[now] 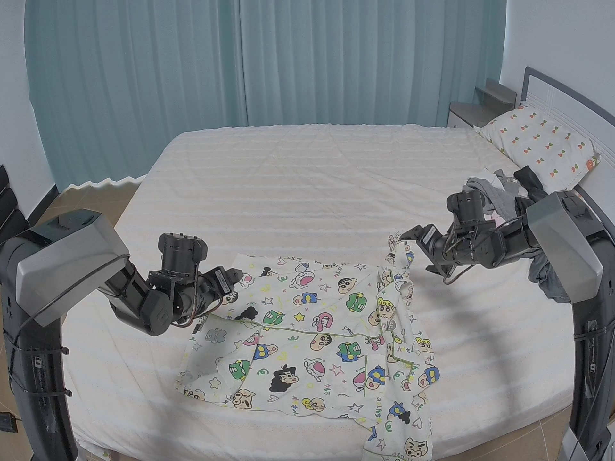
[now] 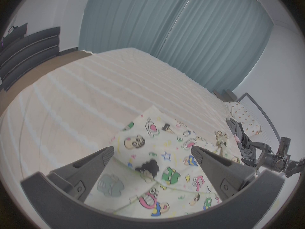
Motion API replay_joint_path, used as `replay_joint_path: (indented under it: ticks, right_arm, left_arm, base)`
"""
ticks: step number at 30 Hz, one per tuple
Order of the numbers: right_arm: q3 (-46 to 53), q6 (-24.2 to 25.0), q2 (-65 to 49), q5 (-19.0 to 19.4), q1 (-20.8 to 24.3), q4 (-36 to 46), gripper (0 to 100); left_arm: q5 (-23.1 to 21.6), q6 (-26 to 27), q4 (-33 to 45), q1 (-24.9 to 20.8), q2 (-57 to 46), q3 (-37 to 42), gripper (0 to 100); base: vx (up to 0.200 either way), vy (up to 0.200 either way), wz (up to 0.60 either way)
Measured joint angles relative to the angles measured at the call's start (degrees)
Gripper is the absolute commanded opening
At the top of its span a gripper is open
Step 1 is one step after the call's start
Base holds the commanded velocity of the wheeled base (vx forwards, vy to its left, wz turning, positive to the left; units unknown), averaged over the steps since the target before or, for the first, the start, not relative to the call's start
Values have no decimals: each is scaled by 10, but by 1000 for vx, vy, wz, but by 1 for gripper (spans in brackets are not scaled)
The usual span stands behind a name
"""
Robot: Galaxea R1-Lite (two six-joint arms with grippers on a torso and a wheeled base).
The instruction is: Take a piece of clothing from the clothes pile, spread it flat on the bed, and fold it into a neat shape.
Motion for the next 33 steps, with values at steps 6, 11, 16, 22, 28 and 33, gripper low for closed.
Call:
replay_joint_path:
  ticks: [6,11,16,22,28,33]
  right_arm:
    - [171,-17,-37,10,-1,-189,100]
    - [316,-29,-57,22,0,-387,100]
    - [439,-39,-71,34,12,-533,100]
    - [510,-46,-90,42,36,-582,100]
    - [524,-53,-105,40,40,-587,100]
    - [547,-49,-120,42,26,-604,100]
  left_arm:
    - [-7,-38,2,-22,-32,62,100]
    - [-13,-79,6,-41,-74,134,100]
    - [-18,-122,29,-70,-129,238,100]
    - [-20,-152,42,-115,-172,302,100]
    - [-13,-154,29,-130,-147,286,100]
    - [4,-153,5,-134,-105,261,100]
  base:
    - [0,0,0]
    - [0,0,0]
    - [0,0,0]
    - [0,0,0]
    - [0,0,0]
    - [0,0,0]
